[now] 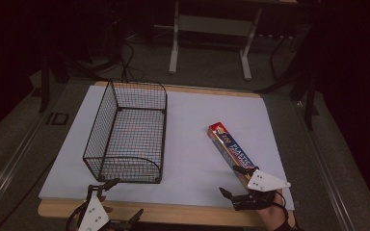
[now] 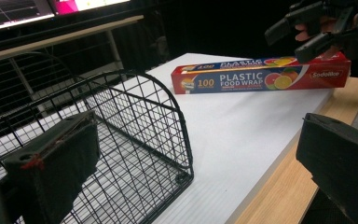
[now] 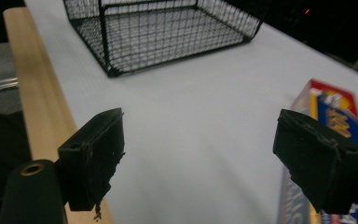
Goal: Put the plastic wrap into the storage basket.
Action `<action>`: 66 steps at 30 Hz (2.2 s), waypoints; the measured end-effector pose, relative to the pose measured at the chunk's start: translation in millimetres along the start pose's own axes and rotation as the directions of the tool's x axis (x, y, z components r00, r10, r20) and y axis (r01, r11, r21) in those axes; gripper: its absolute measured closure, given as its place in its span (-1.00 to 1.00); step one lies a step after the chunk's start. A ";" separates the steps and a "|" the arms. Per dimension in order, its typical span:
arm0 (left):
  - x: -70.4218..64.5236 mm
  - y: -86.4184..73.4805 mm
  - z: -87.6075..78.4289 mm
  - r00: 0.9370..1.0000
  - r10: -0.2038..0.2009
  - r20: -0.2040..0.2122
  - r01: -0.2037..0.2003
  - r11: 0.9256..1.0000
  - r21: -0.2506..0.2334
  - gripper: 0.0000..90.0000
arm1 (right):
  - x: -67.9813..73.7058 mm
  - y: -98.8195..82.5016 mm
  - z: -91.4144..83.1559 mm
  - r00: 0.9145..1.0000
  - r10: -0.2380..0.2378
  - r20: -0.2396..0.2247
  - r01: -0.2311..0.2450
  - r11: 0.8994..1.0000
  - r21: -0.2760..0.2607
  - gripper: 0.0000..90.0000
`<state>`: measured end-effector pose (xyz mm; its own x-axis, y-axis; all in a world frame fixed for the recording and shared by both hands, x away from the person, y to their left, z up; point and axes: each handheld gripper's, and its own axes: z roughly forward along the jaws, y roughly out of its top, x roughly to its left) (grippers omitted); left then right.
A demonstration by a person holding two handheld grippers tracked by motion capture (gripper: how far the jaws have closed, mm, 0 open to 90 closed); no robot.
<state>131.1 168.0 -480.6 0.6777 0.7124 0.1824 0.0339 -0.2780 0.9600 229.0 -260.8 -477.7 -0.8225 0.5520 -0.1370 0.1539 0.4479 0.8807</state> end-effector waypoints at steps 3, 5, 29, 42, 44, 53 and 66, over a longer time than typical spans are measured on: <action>-0.4 0.1 0.2 1.000 0.001 -0.001 -0.001 1.000 0.001 -1.00 | -1.2 2.8 -3.1 1.000 -0.017 0.008 0.017 0.999 -0.033 -0.64; -0.3 0.1 0.2 1.000 0.000 -0.002 0.000 1.000 0.000 -1.00 | -0.9 3.8 -4.1 1.000 -0.023 0.016 0.024 0.999 -0.037 -0.63; -0.6 -0.4 2.0 1.000 0.000 0.013 0.000 1.000 0.007 -1.00 | -34.1 38.6 4.4 0.985 0.050 0.162 -0.055 0.998 0.025 -0.78; -1.2 -0.1 2.0 1.000 0.004 0.011 -0.005 1.000 0.007 -1.00 | -63.9 26.8 25.9 0.969 0.142 0.203 -0.181 0.966 0.185 -0.78; -1.5 0.0 2.1 1.000 0.007 0.013 -0.008 1.000 0.009 -1.00 | -67.5 22.4 28.1 0.965 0.152 0.214 -0.198 0.957 0.213 -0.78; -1.7 0.0 2.8 1.000 0.011 0.011 -0.011 1.000 0.013 -1.00 | -79.9 10.1 35.3 0.949 0.206 0.240 -0.276 0.908 0.315 -0.78; -2.1 -0.1 3.1 1.000 0.014 0.014 -0.015 1.000 0.018 -1.00 | -90.4 1.2 47.5 0.923 0.285 0.258 -0.376 0.812 0.446 -0.70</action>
<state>131.9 164.5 -481.7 0.6884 0.6992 0.1932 0.0372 -0.3000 0.9532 329.5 -276.8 -485.8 -0.5740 0.8188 0.0078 0.6785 0.4703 0.5643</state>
